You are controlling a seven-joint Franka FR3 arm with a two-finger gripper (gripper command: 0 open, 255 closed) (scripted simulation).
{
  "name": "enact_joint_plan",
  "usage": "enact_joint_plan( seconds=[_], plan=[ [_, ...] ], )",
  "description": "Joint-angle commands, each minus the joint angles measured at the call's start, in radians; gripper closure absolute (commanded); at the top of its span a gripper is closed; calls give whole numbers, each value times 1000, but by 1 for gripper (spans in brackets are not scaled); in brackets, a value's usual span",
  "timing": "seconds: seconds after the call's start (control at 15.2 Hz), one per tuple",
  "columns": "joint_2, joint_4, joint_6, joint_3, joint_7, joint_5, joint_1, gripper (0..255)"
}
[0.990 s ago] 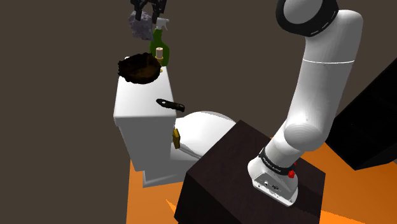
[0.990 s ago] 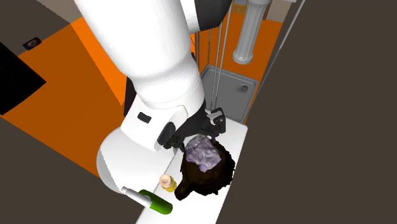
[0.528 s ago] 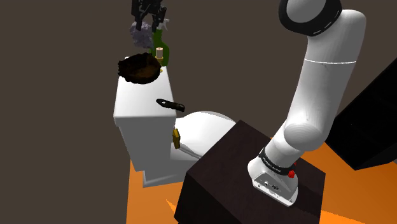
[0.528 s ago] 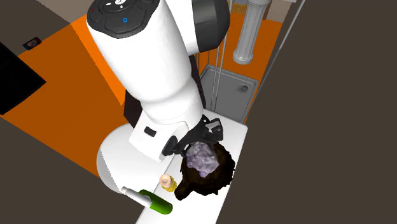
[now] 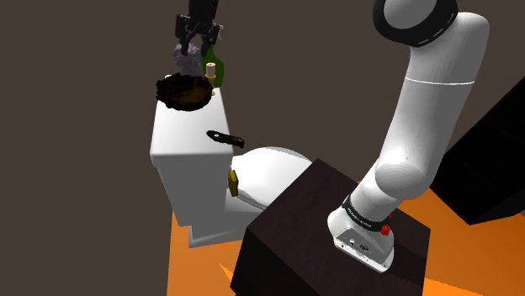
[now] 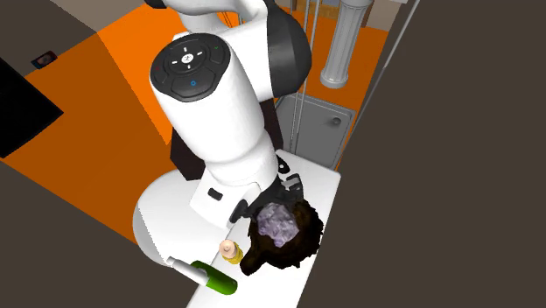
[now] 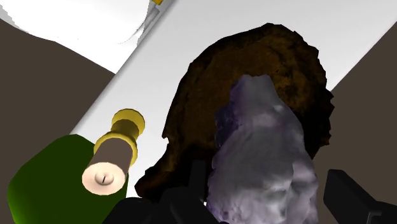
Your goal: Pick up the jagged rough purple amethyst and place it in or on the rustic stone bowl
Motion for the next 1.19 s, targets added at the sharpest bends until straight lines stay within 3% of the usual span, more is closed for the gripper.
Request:
enact_joint_plan(
  seconds=[0.0, 0.53, 0.59, 0.92, 1.12],
  plan=[
    [2, -20, 23, 0, -3, 1, 0, 255],
    [2, -20, 23, 0, -3, 1, 0, 255],
    [2, -20, 23, 0, -4, 1, 0, 0],
    [2, -20, 23, 0, -4, 1, 0, 0],
    [-5, 69, -74, -3, -2, 1, -7, 0]
  ],
)
